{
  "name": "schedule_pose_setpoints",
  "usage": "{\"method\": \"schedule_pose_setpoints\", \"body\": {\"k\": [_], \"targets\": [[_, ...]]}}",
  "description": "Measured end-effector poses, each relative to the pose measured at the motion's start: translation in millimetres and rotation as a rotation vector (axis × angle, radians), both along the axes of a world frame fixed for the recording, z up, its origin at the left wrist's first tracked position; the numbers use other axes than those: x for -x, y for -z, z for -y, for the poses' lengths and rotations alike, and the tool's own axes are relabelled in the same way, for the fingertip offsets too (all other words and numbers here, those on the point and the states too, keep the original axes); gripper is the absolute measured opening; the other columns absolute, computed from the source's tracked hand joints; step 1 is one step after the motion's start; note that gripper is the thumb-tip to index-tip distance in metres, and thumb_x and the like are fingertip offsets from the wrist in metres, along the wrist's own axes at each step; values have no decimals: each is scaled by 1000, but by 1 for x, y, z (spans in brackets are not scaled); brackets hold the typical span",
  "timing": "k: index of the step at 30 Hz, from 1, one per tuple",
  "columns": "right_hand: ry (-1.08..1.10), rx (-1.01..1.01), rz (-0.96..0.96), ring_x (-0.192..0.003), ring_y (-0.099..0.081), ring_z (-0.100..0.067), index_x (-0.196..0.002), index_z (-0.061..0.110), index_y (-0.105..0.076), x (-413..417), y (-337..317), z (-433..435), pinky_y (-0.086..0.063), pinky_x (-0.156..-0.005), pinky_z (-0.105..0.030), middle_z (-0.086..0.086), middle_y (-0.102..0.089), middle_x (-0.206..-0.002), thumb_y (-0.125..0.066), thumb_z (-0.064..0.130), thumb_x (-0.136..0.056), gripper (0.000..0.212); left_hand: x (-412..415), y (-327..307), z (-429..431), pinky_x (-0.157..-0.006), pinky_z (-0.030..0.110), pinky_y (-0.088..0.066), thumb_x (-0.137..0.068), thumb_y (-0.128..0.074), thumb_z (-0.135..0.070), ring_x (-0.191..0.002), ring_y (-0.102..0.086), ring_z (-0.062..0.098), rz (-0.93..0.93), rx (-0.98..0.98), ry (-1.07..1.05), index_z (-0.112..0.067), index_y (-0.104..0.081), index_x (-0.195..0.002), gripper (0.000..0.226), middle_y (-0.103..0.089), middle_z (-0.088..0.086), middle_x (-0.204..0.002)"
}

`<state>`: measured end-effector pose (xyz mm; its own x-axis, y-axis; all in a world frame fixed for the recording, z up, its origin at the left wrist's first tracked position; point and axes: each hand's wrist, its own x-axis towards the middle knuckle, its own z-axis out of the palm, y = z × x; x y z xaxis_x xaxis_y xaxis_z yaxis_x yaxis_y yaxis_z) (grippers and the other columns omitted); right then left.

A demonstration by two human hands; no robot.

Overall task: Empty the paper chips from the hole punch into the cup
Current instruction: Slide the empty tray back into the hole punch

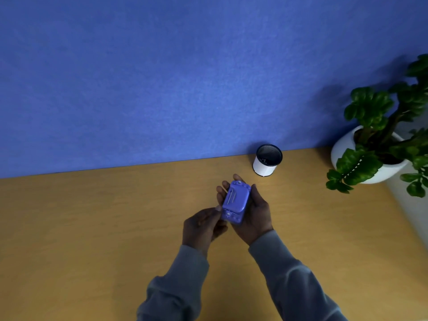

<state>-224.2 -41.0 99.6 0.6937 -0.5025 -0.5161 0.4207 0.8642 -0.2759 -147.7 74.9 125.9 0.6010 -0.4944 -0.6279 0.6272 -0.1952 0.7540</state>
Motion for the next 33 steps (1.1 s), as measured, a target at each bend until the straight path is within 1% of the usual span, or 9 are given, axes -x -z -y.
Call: {"method": "schedule_pose_setpoints", "body": {"k": [3,5,9,15,20,23,26,29,33], "targets": [[38,-21,-10,-117,-63,-36,-125,11,-66,-3,-3,-3,-45,-105,-45,-18,-68,-123,-35,49,-106,53,7,-2,-3,-62,29,-60,-83,-76,-7,-65,-73,20,-120,76,-85,-5,-80,-76,8,-76,14,-75],[54,-24,-11,-117,-62,-36,-125,11,-64,-5,-4,-6,-45,-106,-45,-17,-70,-120,-36,52,-104,54,8,-2,-3,-62,29,-61,-83,-76,-5,-66,-73,21,-135,91,-113,-3,-79,-77,6,-77,15,-76],[33,-10,-20,-112,-68,-33,-125,12,-65,-5,-7,-8,-46,-106,-44,-15,-74,-115,-40,53,-103,53,9,-2,-5,-63,28,-61,-83,-75,-4,-68,-73,21,-76,110,-105,-2,-78,-80,5,-77,15,-78],[-12,15,-18,-131,-57,-31,-134,8,-59,3,-14,-10,-42,-111,-44,-16,-72,-125,-39,43,-106,49,0,1,-8,-62,27,-60,-86,-71,0,-65,-72,17,38,122,-80,-10,-81,-72,20,-77,10,-73],[20,36,-33,-114,-71,-31,-135,-1,-56,9,-20,-12,-55,-101,-47,-20,-69,-129,-40,28,-107,44,-2,2,-6,-63,26,-60,-85,-74,-6,-74,-76,20,-33,123,-165,-9,-82,-75,13,-80,12,-83],[59,39,-38,-119,-66,-32,-135,-5,-53,10,-23,-13,-54,-98,-47,-21,-66,-130,-35,22,-109,41,3,2,-6,-64,28,-60,-84,-77,-18,-80,-77,23,-117,132,-179,-4,-80,-82,15,-79,15,-89],[72,44,-49,-123,-62,-33,-136,-6,-52,13,-23,-15,-52,-99,-48,-21,-66,-130,-35,19,-109,40,6,3,-5,-63,29,-60,-84,-77,-21,-80,-77,25,-89,135,-176,-2,-80,-82,19,-79,16,-88],[60,27,-41,-125,-63,-34,-137,-4,-53,18,-24,-16,-52,-102,-49,-22,-68,-131,-42,17,-107,39,3,4,-4,-60,30,-61,-81,-78,-19,-76,-77,25,-52,115,-192,0,-78,-79,19,-79,16,-84],[38,41,-40,-126,-64,-33,-137,-3,-55,22,-28,-15,-51,-103,-49,-21,-67,-134,-53,19,-97,46,-2,5,-5,-62,31,-60,-67,-84,-28,-74,-76,24,-44,139,-127,-3,-80,-76,26,-79,15,-81]]}}
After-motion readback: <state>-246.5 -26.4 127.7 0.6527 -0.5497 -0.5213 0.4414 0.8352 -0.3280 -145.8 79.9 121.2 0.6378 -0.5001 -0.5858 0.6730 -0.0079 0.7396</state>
